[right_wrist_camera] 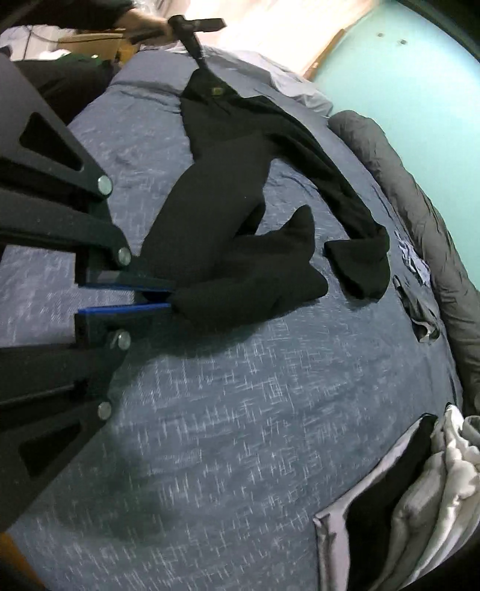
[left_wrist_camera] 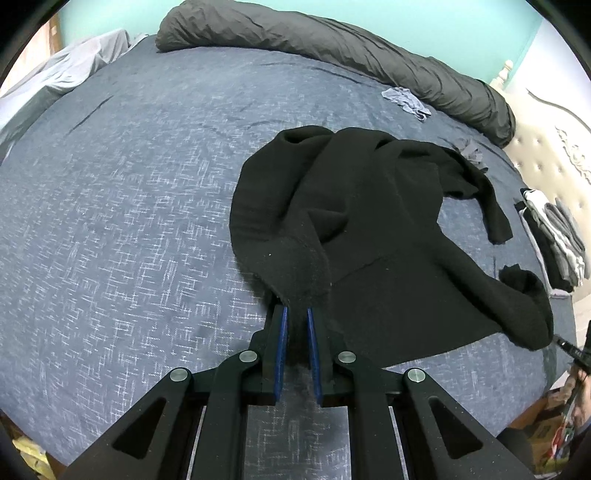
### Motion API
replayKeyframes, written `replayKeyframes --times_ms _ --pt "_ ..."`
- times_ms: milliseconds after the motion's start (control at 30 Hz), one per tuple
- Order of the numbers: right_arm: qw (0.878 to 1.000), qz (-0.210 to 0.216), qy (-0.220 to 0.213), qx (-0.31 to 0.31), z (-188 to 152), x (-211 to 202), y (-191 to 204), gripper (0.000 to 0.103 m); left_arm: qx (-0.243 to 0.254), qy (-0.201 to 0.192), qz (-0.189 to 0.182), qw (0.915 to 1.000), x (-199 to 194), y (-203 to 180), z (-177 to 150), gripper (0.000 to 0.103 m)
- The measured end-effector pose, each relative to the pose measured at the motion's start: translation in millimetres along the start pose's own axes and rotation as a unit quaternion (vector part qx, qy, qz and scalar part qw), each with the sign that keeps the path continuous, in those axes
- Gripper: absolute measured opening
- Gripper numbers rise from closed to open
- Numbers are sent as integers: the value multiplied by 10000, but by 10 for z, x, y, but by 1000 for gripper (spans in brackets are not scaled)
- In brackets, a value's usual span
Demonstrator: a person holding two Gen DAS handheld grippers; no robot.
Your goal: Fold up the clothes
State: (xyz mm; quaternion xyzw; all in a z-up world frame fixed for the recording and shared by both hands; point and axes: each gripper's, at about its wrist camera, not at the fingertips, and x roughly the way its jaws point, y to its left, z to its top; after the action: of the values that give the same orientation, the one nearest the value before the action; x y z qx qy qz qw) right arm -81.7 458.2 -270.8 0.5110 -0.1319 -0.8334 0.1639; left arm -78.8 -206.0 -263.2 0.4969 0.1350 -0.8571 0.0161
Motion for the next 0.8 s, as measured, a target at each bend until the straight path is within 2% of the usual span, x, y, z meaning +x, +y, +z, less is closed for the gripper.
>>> replayKeyframes --times_ms 100,133,167,233,400,567,800 --pt "9992 93 -314 238 166 -158 -116 12 36 2 -1 10000 10 0 12 12" --pt "9985 116 -426 331 250 -203 -148 18 53 2 4 10000 11 -2 14 12" --pt "9976 109 -544 426 346 -235 -186 32 67 -4 2 10000 13 -3 20 12" --pt "9963 68 -637 569 554 -218 -206 49 67 -1 -4 10000 19 -7 31 12" --pt "9985 58 -274 467 1090 224 -20 49 136 30 -56 9999 52 -46 30 12" --pt "9992 -176 343 53 1468 772 231 49 212 68 -105 9997 101 -57 10 12" --pt "9944 -369 978 -170 1612 1311 284 49 172 141 -176 9996 222 -6 13 12"
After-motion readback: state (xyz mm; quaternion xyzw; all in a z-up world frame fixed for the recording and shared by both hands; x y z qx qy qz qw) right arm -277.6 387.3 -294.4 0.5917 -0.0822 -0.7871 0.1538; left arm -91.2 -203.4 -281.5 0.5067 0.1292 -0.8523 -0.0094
